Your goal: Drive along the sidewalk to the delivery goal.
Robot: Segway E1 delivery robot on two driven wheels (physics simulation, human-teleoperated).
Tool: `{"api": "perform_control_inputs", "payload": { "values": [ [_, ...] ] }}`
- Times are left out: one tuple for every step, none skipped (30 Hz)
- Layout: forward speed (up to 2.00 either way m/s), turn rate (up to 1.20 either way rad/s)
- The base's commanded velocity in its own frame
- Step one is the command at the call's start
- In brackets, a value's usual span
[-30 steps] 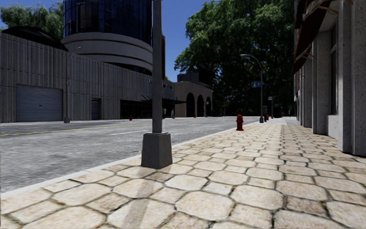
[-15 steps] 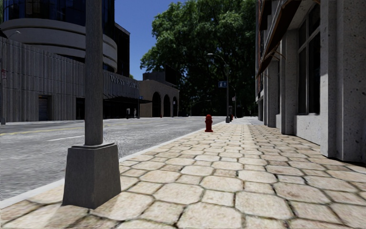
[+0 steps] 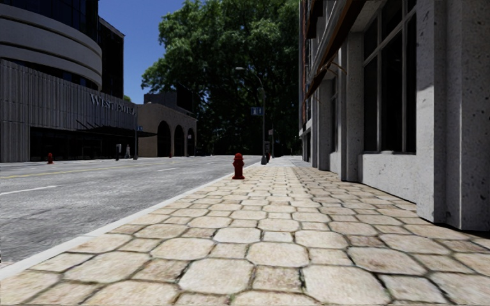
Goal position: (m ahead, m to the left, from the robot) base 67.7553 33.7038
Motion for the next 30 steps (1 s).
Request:
{"api": "perform_control_inputs", "payload": {
  "values": [
    [2.00, -0.47],
    [2.00, -0.47],
    [2.00, -0.47],
    [2.00, -0.47],
    [2.00, -0.47],
    [2.00, -0.47],
    [2.00, -0.47],
    [2.00, -0.47],
    [2.00, -0.46],
    [2.00, -0.43],
    [2.00, -0.43],
    [2.00, -0.33],
    [2.00, -0.33],
    [2.00, -0.19],
    [2.00, -0.11],
    [2.00, 0.00],
    [2.00, 0.00],
    [2.00, 0.00],
    [2.00, 0.00],
    [2.00, 0.00],
    [2.00, 0.00],
    [2.00, 0.00],
    [2.00, 0.00],
    [2.00, 0.00],
    [2.00, 0.00],
    [2.00, 0.00],
    [2.00, 0.00],
    [2.00, 0.00],
    [2.00, 0.00],
    [2.00, 0.00]
  ]
}}
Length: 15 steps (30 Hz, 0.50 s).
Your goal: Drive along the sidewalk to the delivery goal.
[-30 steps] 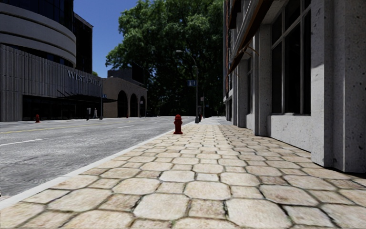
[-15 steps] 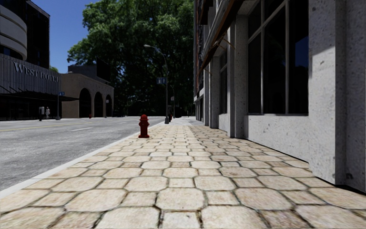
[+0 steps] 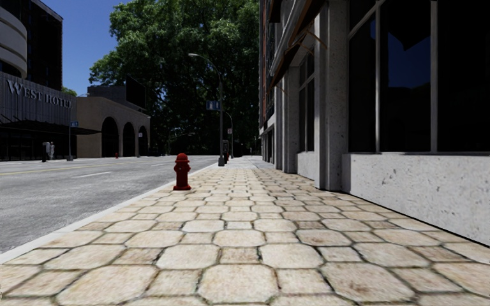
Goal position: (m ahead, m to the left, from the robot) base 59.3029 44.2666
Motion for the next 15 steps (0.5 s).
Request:
{"api": "perform_control_inputs", "payload": {
  "values": [
    [2.00, 0.00],
    [2.00, 0.00],
    [2.00, 0.00],
    [2.00, 0.00],
    [2.00, 0.00],
    [2.00, 0.00],
    [2.00, 0.00],
    [2.00, 0.00],
    [2.00, 0.00],
    [2.00, 0.00],
    [2.00, 0.00],
    [2.00, 0.00],
    [2.00, 0.00],
    [2.00, 0.00],
    [2.00, 0.00]
  ]
}}
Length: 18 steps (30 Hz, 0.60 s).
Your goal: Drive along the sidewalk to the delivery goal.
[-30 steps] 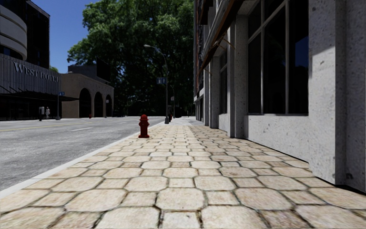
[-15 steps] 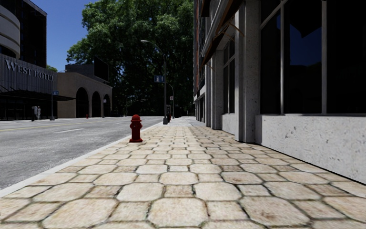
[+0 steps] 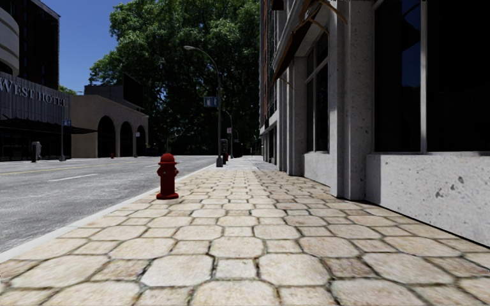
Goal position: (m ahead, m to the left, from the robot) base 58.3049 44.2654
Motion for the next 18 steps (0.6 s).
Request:
{"api": "perform_control_inputs", "payload": {
  "values": [
    [2.00, 0.00],
    [2.00, 0.00],
    [2.00, 0.00],
    [2.00, 0.00],
    [2.00, 0.00],
    [2.00, 0.00],
    [2.00, 0.00],
    [2.00, 0.00],
    [2.00, 0.00],
    [2.00, 0.00],
    [2.00, 0.00],
    [2.00, 0.00],
    [2.00, 0.00],
    [2.00, 0.00],
    [2.00, 0.00],
    [2.00, 0.00],
    [2.00, 0.00],
    [2.00, 0.00]
  ]
}}
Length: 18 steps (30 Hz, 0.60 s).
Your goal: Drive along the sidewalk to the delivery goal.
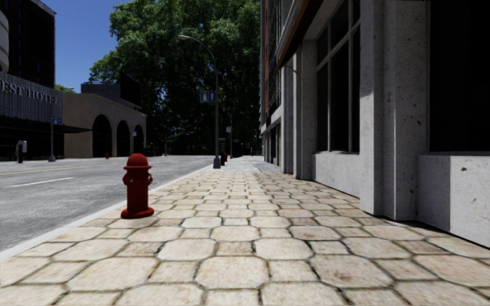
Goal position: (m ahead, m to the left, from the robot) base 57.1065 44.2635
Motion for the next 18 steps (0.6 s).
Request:
{"api": "perform_control_inputs", "payload": {
  "values": [
    [2.00, 0.00],
    [2.00, 0.00],
    [2.00, 0.00],
    [2.00, 0.00],
    [2.00, 0.00],
    [2.00, 0.00],
    [2.00, 0.00],
    [2.00, 0.00],
    [2.00, 0.00],
    [2.00, 0.00],
    [2.00, 0.00],
    [2.00, 0.00],
    [2.00, 0.00],
    [2.00, 0.00],
    [2.00, 0.00],
    [2.00, 0.00],
    [2.00, 0.00],
    [2.00, 0.00]
  ]
}}
